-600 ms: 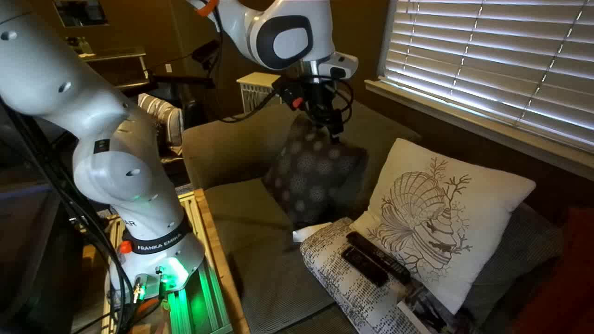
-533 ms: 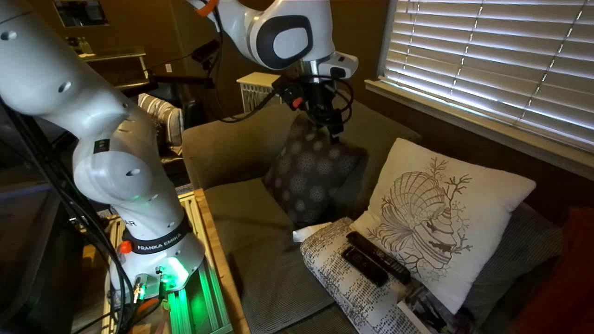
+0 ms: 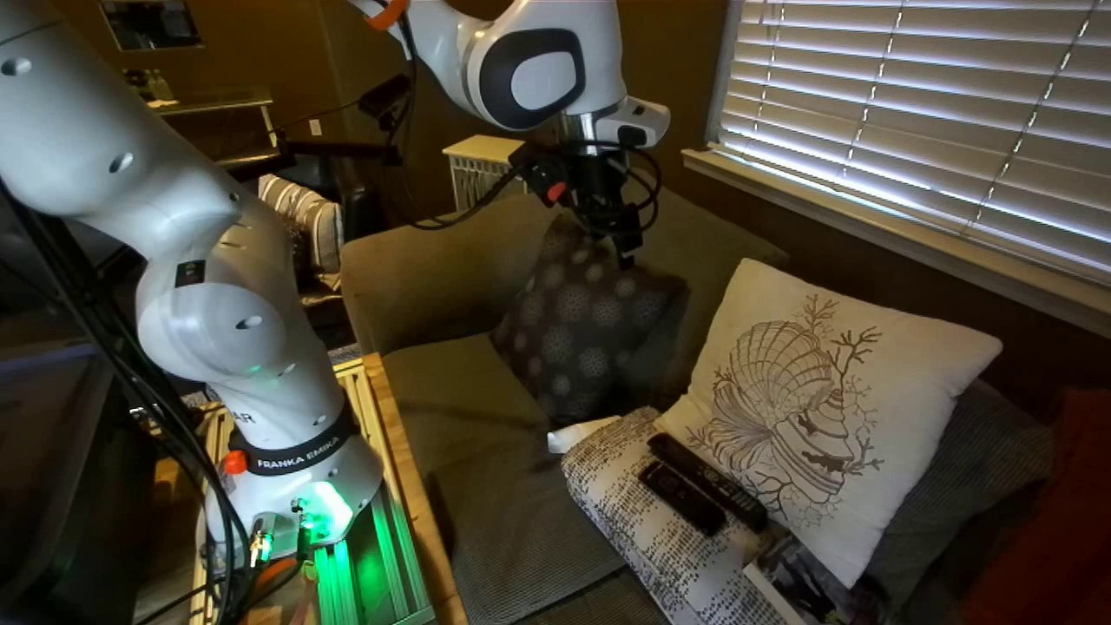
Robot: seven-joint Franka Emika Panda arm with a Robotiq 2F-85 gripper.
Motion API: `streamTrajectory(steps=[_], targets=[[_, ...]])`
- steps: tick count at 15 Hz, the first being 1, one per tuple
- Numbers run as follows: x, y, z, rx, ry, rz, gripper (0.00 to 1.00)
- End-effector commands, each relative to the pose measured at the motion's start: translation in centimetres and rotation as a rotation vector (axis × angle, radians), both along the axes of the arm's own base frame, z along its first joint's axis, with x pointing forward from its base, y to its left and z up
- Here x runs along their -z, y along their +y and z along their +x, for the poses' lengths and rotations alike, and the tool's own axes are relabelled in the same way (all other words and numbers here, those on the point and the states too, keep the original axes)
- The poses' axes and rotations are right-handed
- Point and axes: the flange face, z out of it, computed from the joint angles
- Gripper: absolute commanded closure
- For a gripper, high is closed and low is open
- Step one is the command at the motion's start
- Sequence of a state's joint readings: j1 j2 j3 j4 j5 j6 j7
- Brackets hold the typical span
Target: Put one remote on top of the white pillow
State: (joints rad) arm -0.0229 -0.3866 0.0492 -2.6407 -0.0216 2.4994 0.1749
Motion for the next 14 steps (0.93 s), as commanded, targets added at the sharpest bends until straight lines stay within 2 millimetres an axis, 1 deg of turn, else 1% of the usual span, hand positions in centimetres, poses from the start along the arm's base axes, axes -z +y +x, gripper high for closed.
streamTrajectory(steps=[1,8,10,11,14], targets=[[-0.1,0.0,0.0,0.000,0.001,0.000,0.00],[-0.1,0.0,0.0,0.000,0.001,0.000,0.00],[0.9,-0.7,0.7,0.047,0.027,0.000,0.00],[1.9,-1.4,1.1,0.079,0.053,0.008,0.00],[4.9,-3.6,1.4,0.148,0.122,0.026,0.00]])
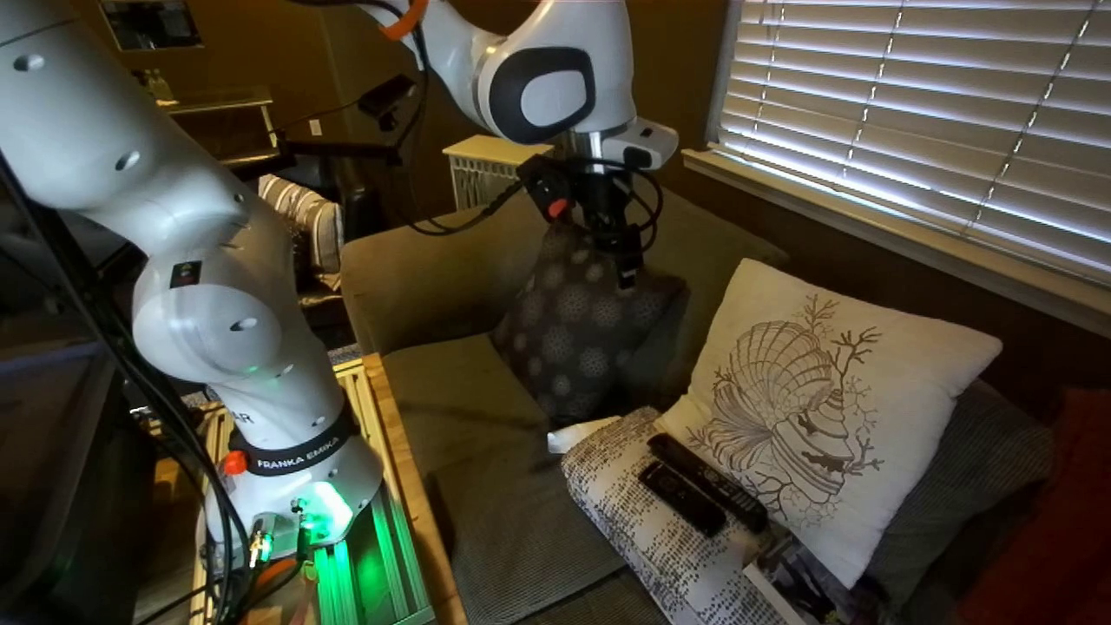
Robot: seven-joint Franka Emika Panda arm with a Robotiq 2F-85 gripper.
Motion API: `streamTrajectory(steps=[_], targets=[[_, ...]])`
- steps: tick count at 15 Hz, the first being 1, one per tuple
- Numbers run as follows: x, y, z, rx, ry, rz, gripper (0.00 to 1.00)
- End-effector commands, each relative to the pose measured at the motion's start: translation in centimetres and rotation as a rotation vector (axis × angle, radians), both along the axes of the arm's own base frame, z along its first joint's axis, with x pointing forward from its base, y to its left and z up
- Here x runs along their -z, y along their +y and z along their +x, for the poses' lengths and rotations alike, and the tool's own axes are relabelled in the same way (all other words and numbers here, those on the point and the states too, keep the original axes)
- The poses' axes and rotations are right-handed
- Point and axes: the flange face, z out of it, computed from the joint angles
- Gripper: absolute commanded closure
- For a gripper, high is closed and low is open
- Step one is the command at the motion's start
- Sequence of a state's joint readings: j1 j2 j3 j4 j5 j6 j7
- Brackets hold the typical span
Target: Put one remote on top of the white pillow
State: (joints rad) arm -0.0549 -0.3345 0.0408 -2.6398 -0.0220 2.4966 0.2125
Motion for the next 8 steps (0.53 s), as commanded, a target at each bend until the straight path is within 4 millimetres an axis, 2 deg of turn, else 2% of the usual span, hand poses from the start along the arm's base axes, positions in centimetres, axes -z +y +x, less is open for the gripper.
streamTrajectory(steps=[1,4,8], targets=[[3.9,-2.7,1.2,0.091,0.094,0.020,0.00],[6.9,-4.7,1.4,0.147,0.144,0.028,0.00],[9.6,-6.8,2.5,0.183,0.161,0.054,0.00]])
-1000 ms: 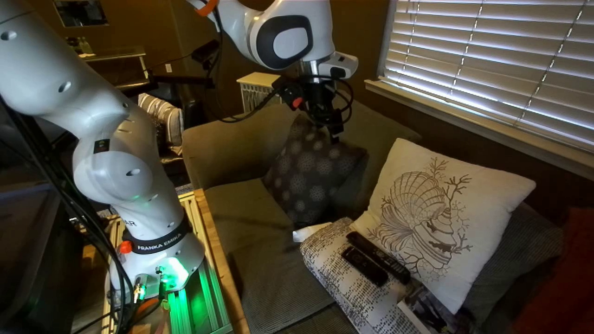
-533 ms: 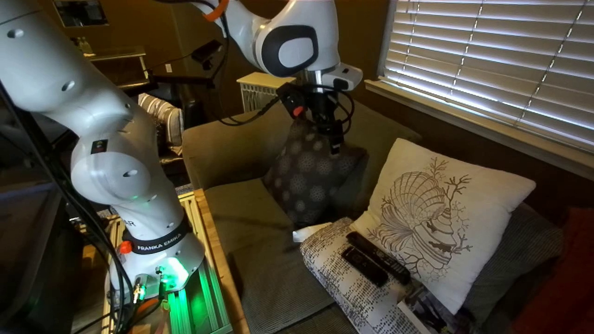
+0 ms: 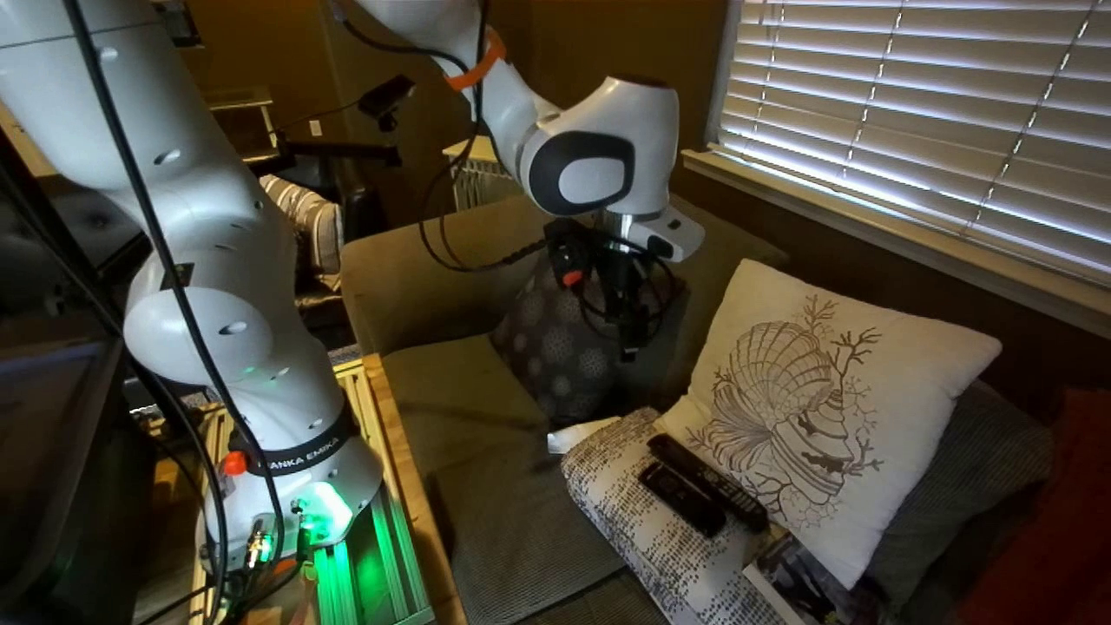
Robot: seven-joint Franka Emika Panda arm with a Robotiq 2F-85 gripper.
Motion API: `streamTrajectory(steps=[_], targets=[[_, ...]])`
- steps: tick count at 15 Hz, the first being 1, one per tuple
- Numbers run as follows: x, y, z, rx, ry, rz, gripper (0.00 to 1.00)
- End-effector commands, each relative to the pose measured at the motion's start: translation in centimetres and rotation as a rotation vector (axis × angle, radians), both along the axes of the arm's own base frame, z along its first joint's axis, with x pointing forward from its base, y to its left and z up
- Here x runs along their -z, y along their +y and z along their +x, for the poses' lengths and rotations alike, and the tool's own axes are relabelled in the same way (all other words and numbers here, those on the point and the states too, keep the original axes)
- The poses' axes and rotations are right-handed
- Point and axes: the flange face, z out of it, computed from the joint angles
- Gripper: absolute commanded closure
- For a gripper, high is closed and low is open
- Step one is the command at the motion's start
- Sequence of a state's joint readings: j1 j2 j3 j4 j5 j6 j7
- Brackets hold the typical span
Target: Put one remote on top of the white pillow
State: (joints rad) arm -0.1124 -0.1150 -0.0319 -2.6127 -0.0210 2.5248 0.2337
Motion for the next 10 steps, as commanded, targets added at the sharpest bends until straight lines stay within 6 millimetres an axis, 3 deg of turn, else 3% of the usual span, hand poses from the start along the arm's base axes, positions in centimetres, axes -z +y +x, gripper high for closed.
streamTrajectory(steps=[1,6,10], targets=[[2.2,-1.7,2.2,0.037,-0.007,0.021,0.00],[5.3,-4.1,4.3,0.090,0.006,0.030,0.00],[9.1,-5.9,5.1,0.133,0.056,0.036,0.00]])
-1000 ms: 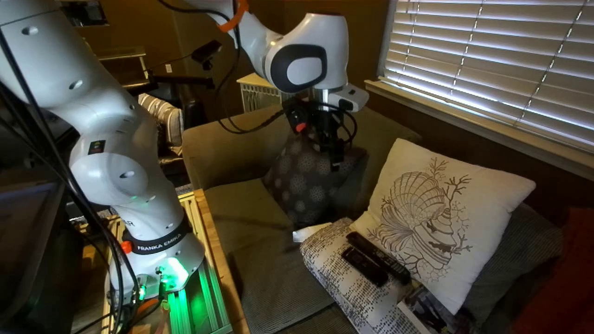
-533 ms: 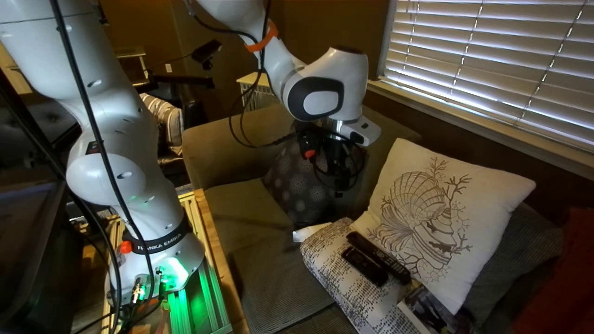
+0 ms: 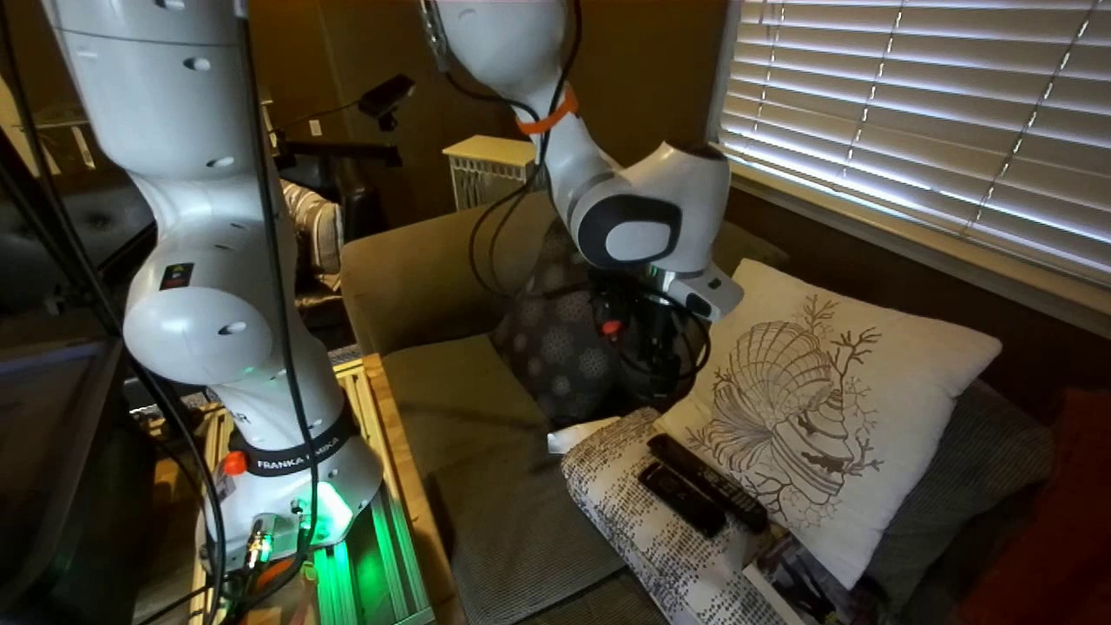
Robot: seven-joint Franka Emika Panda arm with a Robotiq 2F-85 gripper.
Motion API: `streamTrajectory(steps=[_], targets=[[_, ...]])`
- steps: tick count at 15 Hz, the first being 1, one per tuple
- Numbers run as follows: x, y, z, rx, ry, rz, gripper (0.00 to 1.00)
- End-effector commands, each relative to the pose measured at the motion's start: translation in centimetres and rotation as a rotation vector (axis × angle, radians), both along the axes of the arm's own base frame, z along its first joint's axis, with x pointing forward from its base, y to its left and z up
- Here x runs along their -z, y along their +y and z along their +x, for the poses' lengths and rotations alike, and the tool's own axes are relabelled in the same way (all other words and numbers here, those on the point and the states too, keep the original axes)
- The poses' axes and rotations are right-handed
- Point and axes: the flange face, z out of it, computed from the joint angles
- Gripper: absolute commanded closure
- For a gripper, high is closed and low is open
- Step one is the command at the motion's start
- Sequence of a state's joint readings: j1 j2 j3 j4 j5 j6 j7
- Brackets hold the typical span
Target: Put one remote on top of the white pillow
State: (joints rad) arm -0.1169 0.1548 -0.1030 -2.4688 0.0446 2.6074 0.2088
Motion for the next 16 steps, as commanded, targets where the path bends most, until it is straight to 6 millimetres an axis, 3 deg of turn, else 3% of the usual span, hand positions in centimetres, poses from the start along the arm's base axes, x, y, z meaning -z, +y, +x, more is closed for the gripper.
streamTrajectory(steps=[1,9,16], targets=[[3.7,-2.0,1.5,0.044,0.023,0.016,0.00],[9.0,-5.9,2.9,0.141,0.031,0.037,0.00],[12.4,-8.6,3.6,0.253,0.057,0.052,0.00]])
